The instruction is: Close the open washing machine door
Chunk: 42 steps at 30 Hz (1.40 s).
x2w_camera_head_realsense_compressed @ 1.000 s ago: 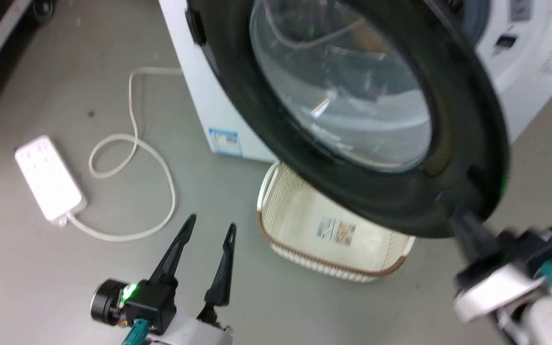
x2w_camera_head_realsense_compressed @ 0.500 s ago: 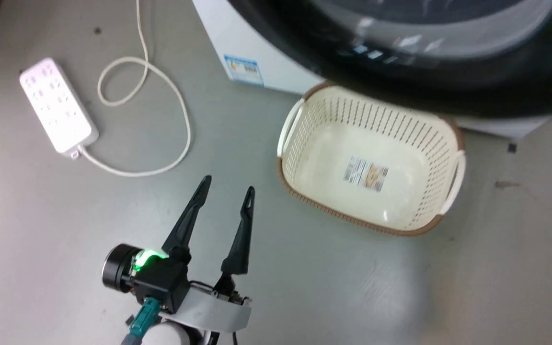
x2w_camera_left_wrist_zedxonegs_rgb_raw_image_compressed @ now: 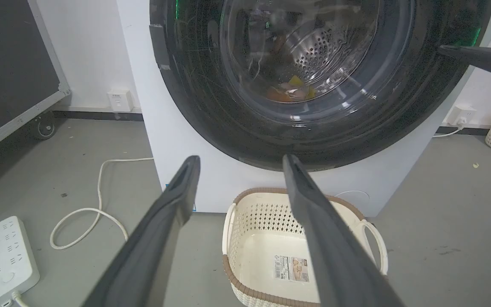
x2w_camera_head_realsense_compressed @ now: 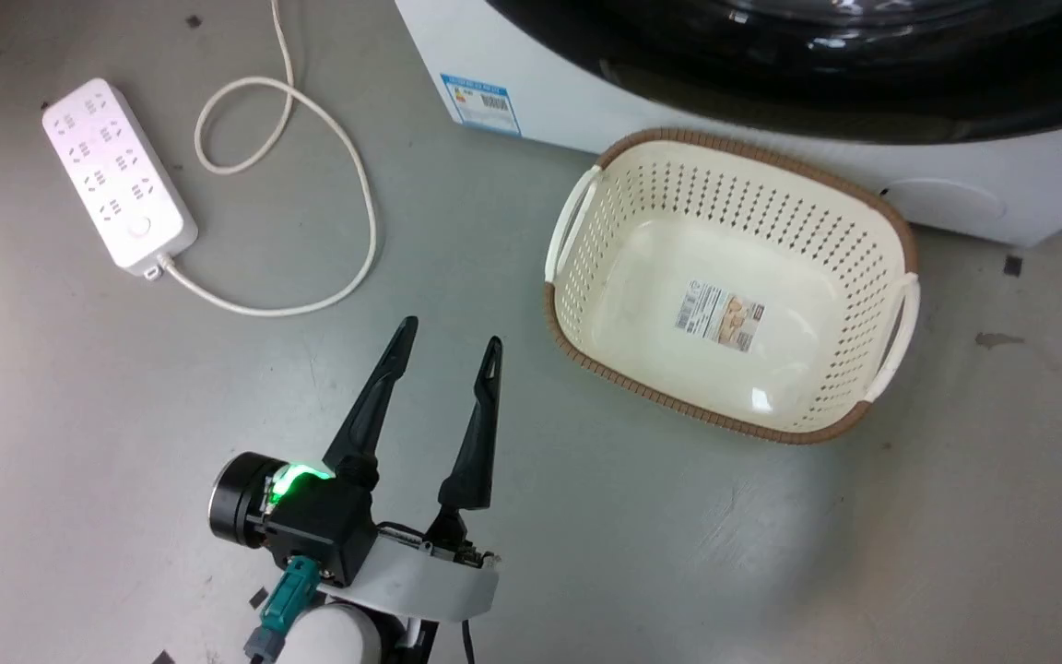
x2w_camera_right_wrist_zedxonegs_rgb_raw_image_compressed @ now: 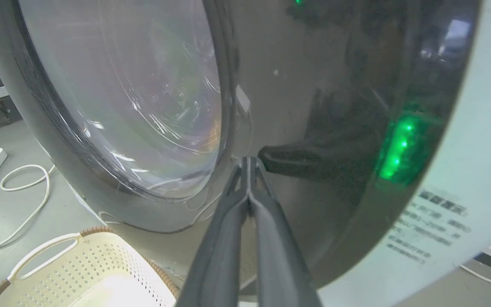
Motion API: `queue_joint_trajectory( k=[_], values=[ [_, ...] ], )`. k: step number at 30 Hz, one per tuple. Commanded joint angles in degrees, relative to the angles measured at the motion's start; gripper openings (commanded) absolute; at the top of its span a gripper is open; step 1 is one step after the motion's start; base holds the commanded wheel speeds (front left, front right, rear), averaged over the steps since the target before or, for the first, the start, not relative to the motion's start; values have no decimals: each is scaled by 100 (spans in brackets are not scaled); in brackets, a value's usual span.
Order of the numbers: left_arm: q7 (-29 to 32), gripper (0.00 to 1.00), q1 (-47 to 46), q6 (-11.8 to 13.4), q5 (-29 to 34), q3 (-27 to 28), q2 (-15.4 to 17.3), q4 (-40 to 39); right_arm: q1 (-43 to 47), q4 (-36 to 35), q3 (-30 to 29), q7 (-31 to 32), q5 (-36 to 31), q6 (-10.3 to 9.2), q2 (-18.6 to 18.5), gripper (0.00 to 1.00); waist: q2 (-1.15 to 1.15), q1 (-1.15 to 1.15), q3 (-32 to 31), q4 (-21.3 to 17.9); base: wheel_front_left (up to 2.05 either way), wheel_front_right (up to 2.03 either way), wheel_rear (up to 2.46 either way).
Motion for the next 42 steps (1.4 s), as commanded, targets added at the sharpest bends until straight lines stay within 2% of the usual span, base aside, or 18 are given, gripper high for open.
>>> queue_joint_trajectory(
  k=[1, 5, 6, 7, 12, 19, 26, 30, 35, 42],
  values=[
    [-26, 100, -43, 25, -12, 0, -8, 28, -142, 134, -83, -66, 74, -70, -100, 0, 0, -1, -146, -38, 0, 0, 0],
    [-26, 100, -8, 2, -26, 60, -9, 110, 140, 214, -33, -142, 84, -70, 56, 0, 0, -1, -509, -137, 0, 0, 0],
    [-26, 100, 11, -4, -40, 90, -9, 141, 247, 202, -37, -152, 79, -70, 119, 43, 0, -1, -637, -174, 0, 0, 0],
    [-26, 100, 39, -14, -57, 123, -9, 172, 377, 169, -22, -159, 75, -70, 183, 100, 0, -1, -750, -209, 0, 0, 0],
    [-26, 100, 221, -115, 38, 340, -9, 435, 1269, -441, -247, -166, -145, -70, 545, 100, 0, -1, -1410, -441, 0, 0, 0],
    [-26, 100, 542, -249, 41, 730, 31, 739, 2935, -1611, -1034, -168, -585, -70, 1420, 100, 0, -1, -2204, -760, 0, 0, 0],
    [-26, 100, 862, -370, 78, 864, 87, 984, 4291, -2637, -1710, -168, -1029, -70, 2441, 100, 0, -1, -2641, -979, 0, 0, 0],
    [-26, 100, 979, -392, 45, 905, 80, 1208, 4925, -3091, -1945, -168, -1279, -70, 2867, 100, 0, -1, -2758, -1019, 0, 0, 0],
    [-26, 100, 1033, -354, -47, 986, 56, 1410, 5525, -3124, -1988, -168, -1148, -70, 3093, 100, 0, -1, -2797, -1022, 0, 0, 0],
    [-26, 100, 1019, -343, -88, 1006, 37, 1646, 5806, -2889, -1784, -168, -1056, -70, 3124, 100, 0, -1, -2827, -967, 0, 0, 0]
  ],
)
